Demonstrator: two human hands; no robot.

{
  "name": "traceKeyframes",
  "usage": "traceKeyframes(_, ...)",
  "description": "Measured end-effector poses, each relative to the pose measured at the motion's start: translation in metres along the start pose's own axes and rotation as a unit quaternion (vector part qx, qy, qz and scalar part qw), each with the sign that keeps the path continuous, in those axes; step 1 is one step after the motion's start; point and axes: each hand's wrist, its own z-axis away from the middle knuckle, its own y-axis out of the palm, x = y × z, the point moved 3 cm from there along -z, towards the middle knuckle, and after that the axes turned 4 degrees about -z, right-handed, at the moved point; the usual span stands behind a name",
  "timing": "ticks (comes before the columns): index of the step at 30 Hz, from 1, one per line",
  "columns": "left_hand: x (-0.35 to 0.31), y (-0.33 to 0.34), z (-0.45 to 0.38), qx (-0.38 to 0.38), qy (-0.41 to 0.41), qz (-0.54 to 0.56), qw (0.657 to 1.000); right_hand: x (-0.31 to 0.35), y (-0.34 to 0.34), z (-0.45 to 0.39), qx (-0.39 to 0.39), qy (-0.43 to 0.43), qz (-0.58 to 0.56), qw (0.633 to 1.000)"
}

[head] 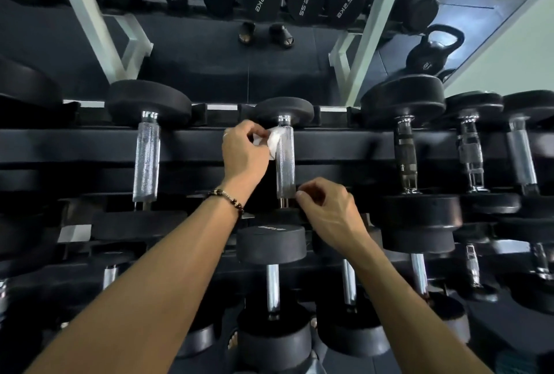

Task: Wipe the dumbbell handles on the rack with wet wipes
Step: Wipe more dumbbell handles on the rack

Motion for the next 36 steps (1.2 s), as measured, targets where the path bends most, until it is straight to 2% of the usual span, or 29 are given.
traceKeyframes(4, 0.002, 0.003, 0.016, 0.041, -0.037, 0.052, 0.997, -0.001, -0.001, -0.002, 0.008, 0.005, 0.000, 1.000)
traceKeyframes(8, -0.001, 0.011, 0.006, 0.051, -0.055, 0.052, 0.996, -0.001, -0.001, 0.002, -0.001, -0.007, -0.016, 1.000)
traceKeyframes(11, -0.009, 0.014, -0.006, 0.078, -0.101, 0.112, 0.985, -0.004, 0.001, 0.012, 0.014, -0.014, -0.037, 0.999)
traceKeyframes(18, 0.000, 0.006, 0.021, 0.149, -0.048, -0.007, 0.988, -0.016, -0.002, 0.016, 0.025, 0.011, -0.083, 0.996)
traceKeyframes(21, -0.012, 0.012, 0.001, 0.103, -0.090, 0.080, 0.987, -0.016, -0.002, 0.015, 0.032, 0.015, -0.083, 0.996)
traceKeyframes(24, -0.021, 0.018, -0.011, 0.058, -0.114, 0.103, 0.986, -0.015, -0.002, 0.014, 0.026, 0.018, -0.094, 0.995)
traceKeyframes(30, 0.010, 0.013, 0.024, 0.144, -0.064, 0.001, 0.988, -0.015, -0.004, 0.017, 0.018, 0.011, -0.095, 0.995)
traceKeyframes(34, -0.024, 0.017, -0.004, 0.005, -0.069, 0.023, 0.997, -0.015, -0.003, 0.016, 0.021, 0.010, -0.092, 0.996)
traceKeyframes(36, -0.031, 0.018, 0.000, -0.016, -0.081, 0.040, 0.996, -0.016, -0.003, 0.016, 0.017, 0.011, -0.094, 0.995)
